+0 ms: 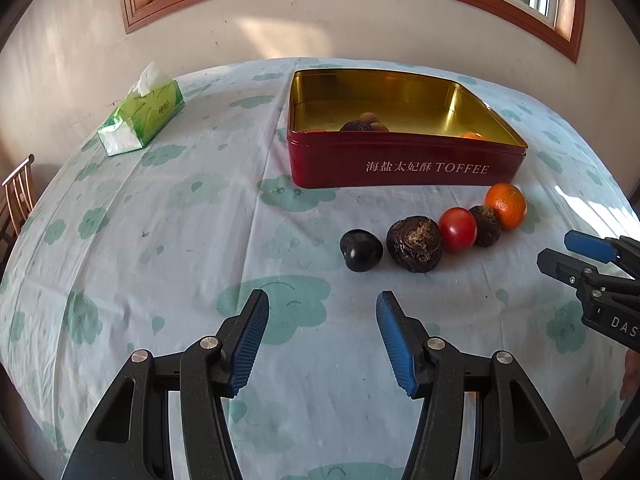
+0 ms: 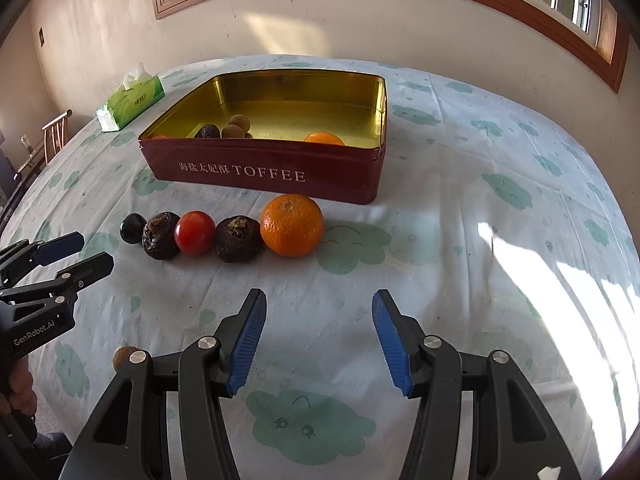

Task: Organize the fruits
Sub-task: 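Withdraw both open tools from the tin, then close the right tool around the large orange while the left tool approaches the dark plum, then close the left tool around the dark plum and lift it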

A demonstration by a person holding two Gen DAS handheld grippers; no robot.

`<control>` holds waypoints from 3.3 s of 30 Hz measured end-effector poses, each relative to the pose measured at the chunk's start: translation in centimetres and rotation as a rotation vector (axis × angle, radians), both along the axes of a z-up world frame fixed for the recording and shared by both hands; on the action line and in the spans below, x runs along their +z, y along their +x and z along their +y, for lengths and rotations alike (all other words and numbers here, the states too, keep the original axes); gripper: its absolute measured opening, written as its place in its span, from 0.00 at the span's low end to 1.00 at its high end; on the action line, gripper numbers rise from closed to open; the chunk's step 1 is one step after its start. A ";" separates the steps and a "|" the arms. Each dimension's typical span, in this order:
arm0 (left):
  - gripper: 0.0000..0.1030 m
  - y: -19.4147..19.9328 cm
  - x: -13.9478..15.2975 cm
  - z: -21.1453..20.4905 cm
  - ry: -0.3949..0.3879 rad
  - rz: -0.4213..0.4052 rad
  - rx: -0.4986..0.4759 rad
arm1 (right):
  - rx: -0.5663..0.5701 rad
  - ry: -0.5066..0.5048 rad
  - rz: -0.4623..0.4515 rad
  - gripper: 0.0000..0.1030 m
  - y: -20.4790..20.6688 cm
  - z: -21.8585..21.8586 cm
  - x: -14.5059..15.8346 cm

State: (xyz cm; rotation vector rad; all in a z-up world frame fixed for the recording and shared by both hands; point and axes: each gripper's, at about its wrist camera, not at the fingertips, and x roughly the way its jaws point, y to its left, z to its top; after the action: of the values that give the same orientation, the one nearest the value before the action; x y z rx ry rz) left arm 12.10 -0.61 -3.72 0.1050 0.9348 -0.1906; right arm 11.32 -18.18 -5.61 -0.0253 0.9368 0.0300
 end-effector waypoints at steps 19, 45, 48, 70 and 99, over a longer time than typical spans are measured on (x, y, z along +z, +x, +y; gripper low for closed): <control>0.56 0.9 -1.4 -0.7 -0.018 0.018 -0.018 | 0.010 -0.003 0.020 0.53 1.8 0.8 -1.5; 0.56 4.2 -1.5 -1.9 -0.022 0.015 -0.053 | 0.024 -0.017 0.006 0.48 5.6 1.4 -1.6; 0.55 4.2 -1.5 -1.9 -0.019 0.013 -0.053 | 0.026 -0.012 0.003 0.41 5.7 1.5 -1.5; 0.27 3.7 -1.3 -2.6 -0.017 0.002 -0.099 | 0.024 -0.005 0.007 0.37 5.5 1.2 -1.5; 0.27 2.6 1.0 -2.4 -0.023 -0.040 -0.094 | 0.046 -0.015 -0.009 0.36 3.4 1.6 0.3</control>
State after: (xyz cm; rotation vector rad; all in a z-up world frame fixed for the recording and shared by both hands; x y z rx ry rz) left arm 14.66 -3.04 -2.68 0.1307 0.8879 -0.2852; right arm 14.74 -16.62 -5.28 -0.0609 0.9275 0.0652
